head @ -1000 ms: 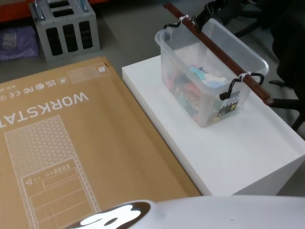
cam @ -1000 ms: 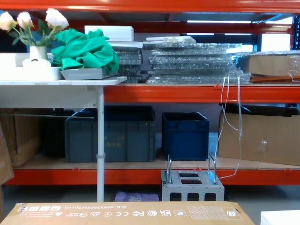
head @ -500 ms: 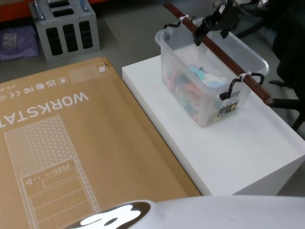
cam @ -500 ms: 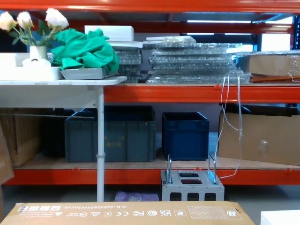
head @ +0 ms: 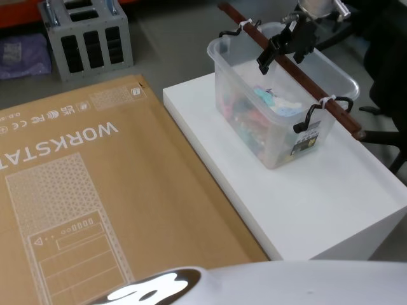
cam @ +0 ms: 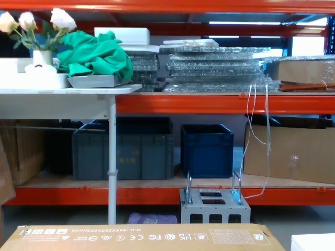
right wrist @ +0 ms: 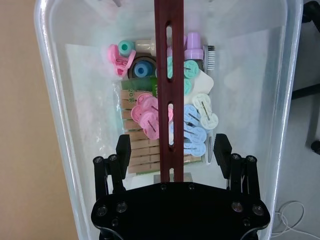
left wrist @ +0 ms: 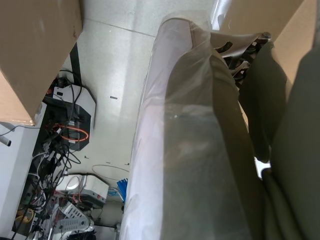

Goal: Use one hand to grasp the basket and place it at the designated location.

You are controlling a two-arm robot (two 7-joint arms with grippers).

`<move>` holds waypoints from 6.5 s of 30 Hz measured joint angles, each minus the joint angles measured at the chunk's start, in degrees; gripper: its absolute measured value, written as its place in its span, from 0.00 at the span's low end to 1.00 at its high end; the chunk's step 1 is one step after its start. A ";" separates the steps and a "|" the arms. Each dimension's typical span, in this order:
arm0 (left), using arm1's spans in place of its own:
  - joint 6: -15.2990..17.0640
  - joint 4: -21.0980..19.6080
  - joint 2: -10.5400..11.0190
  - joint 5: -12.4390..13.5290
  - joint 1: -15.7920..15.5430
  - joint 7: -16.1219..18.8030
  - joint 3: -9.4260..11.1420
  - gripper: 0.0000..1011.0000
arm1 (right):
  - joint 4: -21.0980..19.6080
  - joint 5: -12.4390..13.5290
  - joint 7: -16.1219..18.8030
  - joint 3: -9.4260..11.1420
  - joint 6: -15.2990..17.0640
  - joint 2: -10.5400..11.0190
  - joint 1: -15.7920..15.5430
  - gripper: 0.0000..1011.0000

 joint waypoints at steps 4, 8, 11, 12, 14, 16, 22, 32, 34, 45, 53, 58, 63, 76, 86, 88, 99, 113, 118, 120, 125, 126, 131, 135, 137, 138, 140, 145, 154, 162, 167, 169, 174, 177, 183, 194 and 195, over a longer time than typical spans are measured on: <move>0.00 0.00 0.00 0.00 0.00 0.00 0.00 0.00 | 0.88 -0.02 0.02 -0.22 -0.05 -0.31 0.31 0.99; 0.00 0.00 0.00 0.00 0.00 0.00 0.00 0.00 | 1.35 0.03 -0.13 -0.25 -0.31 -0.46 0.42 0.95; 0.00 0.00 0.00 0.00 0.00 0.00 0.00 0.00 | 1.49 0.11 -0.24 -0.25 -0.51 -0.54 0.47 0.91; 0.00 0.00 0.00 0.00 0.00 0.00 0.00 0.00 | 1.55 0.14 -0.28 -0.25 -0.59 -0.58 0.49 0.88; 0.00 0.00 0.00 0.00 0.00 0.00 0.00 0.00 | 1.67 0.22 -0.44 -0.27 -0.79 -0.64 0.55 0.83; 0.00 0.00 0.00 0.00 0.00 0.00 0.00 0.00 | 1.68 0.30 -0.57 -0.28 -0.84 -0.64 0.58 0.75; 0.00 0.00 0.00 0.00 0.00 0.00 0.00 0.00 | 1.88 0.64 -0.70 -0.27 -0.94 -0.60 0.65 0.61; 0.00 0.00 0.00 0.00 0.00 0.00 0.00 0.00 | 2.73 1.22 -0.92 -0.08 -1.35 -0.65 1.01 0.27; 0.00 0.00 0.00 0.00 0.00 0.00 0.00 0.00 | 3.01 1.26 -0.96 0.01 -1.45 -0.65 1.11 0.23; 0.00 0.00 0.00 0.00 0.00 0.00 0.00 0.00 | 3.00 2.64 -0.97 0.70 -2.10 -0.08 1.29 0.23; 0.00 0.00 0.00 0.00 0.00 0.00 0.00 0.00 | -0.37 4.50 0.11 1.93 -2.81 1.81 2.36 0.23; 0.00 0.01 0.00 0.00 0.00 0.00 0.00 0.00 | -2.92 5.08 0.84 2.33 -3.05 2.97 3.18 0.23; 0.00 0.00 0.00 0.00 0.00 0.00 0.00 0.00 | -6.75 5.37 1.21 2.71 -3.53 4.34 4.20 0.23; 0.00 0.00 0.00 0.00 0.00 0.00 0.00 0.00 | -16.27 5.92 0.79 3.72 -7.02 5.57 6.87 0.23; 0.00 0.00 0.00 0.00 0.00 0.00 0.00 0.00 | -22.81 7.12 0.83 2.77 -11.43 3.53 9.02 0.23; 0.00 0.00 0.00 0.00 0.00 0.00 0.00 0.00 | -23.68 7.23 0.96 2.44 -11.81 3.19 9.23 0.23; 0.00 0.00 0.00 0.00 0.00 0.00 0.00 0.00 | -31.45 8.22 0.72 0.36 -15.59 1.50 10.06 0.23; 0.00 0.00 0.00 0.00 0.00 0.00 0.00 0.00 | -39.92 8.86 -1.64 -2.65 -25.75 0.37 10.27 0.23; 0.00 0.00 0.00 0.00 0.00 0.00 0.00 0.00 | -42.09 8.67 -1.94 -3.98 -27.97 -0.30 10.25 0.23; 0.00 0.00 0.00 0.00 0.00 0.00 0.00 0.00 | -43.00 8.51 -2.04 -4.70 -29.09 -0.63 10.25 0.23; 0.00 0.00 0.00 0.00 0.00 0.00 0.00 0.00 | -44.53 7.77 -2.65 -6.35 -31.25 -1.37 10.12 0.23; 0.00 0.00 0.00 0.00 0.00 0.00 0.00 0.00 | -44.65 7.58 -2.79 -6.58 -31.56 -1.47 10.05 0.23; 0.00 0.00 0.00 0.00 0.00 0.00 0.00 0.00 | -45.23 6.13 -3.82 -8.24 -33.36 -2.08 9.35 0.23; 0.00 0.00 0.00 0.00 0.00 0.00 0.00 0.00 | -45.33 4.34 -4.61 -9.95 -34.40 -2.77 8.58 0.23; 0.00 0.00 0.00 0.00 0.00 0.00 0.00 0.00 | -45.17 3.24 -4.97 -11.02 -34.85 -3.24 8.16 0.23; 0.00 0.00 0.00 0.00 0.00 0.00 0.00 0.00 | -45.16 2.81 -5.10 -11.37 -34.98 -3.38 8.03 0.23; 0.00 0.00 0.00 0.00 0.00 0.00 0.00 0.00 | -45.16 1.66 -5.43 -12.34 -35.23 -3.68 7.67 0.23; 0.00 0.00 0.00 0.00 0.00 0.00 0.00 0.00 | -45.20 -0.68 -6.08 -14.30 -35.55 -4.27 6.94 0.23; 0.00 0.00 0.00 0.00 0.00 0.00 0.00 0.00 | -43.62 -3.62 -6.72 -17.53 -35.70 -6.44 6.32 0.23; 0.00 0.00 0.00 0.00 0.00 0.00 0.00 0.00 | -41.15 -4.98 -7.09 -20.16 -35.06 -8.72 6.00 0.23; 0.00 0.00 0.00 0.00 0.00 0.00 0.00 0.00 | -39.98 -5.38 -7.43 -21.14 -34.60 -9.54 5.99 0.23; 0.00 0.00 0.00 0.00 0.00 0.00 0.00 0.00 | -39.64 -5.56 -7.61 -21.57 -34.40 -9.80 6.01 0.23; 0.00 0.00 0.00 0.00 0.00 0.00 0.00 0.00 | -39.10 -5.80 -8.13 -22.48 -33.93 -10.25 6.09 0.23; 0.00 0.00 0.00 0.00 0.00 0.00 0.00 0.00 | -38.78 -5.91 -8.46 -23.05 -33.74 -10.52 6.12 0.23; 0.00 0.00 0.00 0.00 0.00 0.00 0.00 0.00 | -38.49 -6.33 -8.89 -23.94 -33.65 -10.82 6.20 0.23; 0.00 0.00 0.00 0.00 0.00 0.00 0.00 0.00 | -37.91 -6.93 -9.50 -24.91 -33.43 -11.21 6.36 0.23; 0.00 0.00 0.00 0.00 0.00 0.00 0.00 0.00 | -37.76 -7.04 -9.56 -25.03 -33.36 -11.32 6.37 0.23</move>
